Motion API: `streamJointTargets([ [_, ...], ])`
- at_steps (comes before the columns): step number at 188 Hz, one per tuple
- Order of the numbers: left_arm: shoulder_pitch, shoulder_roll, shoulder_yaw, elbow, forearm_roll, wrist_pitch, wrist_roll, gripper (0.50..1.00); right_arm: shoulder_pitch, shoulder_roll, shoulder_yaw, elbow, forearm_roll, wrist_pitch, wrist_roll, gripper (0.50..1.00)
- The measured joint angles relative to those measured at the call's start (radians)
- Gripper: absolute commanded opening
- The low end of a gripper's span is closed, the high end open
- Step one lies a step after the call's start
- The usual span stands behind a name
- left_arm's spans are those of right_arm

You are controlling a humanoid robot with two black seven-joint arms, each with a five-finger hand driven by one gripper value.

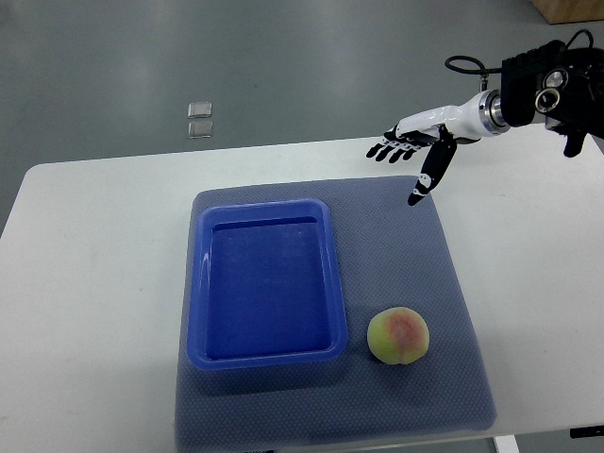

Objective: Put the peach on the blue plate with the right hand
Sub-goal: 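Move the right hand down toward the peach beside the blue tray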

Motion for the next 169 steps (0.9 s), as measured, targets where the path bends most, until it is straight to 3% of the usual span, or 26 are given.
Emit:
streamJointTargets([
  [32,0.0,0.0,0.0,-0.018,0.0,0.0,-0.001,1.0,0.173,-0.143,-0.144,0.29,0.069,0.007,-0.014,0.932],
  [63,0.0,0.0,0.0,-0.021,-0.001,0.0,-0.002,1.0,0.225,-0.231,-0.191,0.443,0.126,0.007,-0.015,0.93],
  [106,-0.003,0.0,0.001,-0.021,0.001,0.0,-0.001,1.0,0.151,-0.254,-0.184,0.498,0.144,0.006,-0.004,0.93],
  [169,-0.005,0.0,0.0,-0.017,0.001,0.0,0.0,1.0,-0.06,-0.235,-0.117,0.52,0.153,-0.068,-0.001,0.93],
])
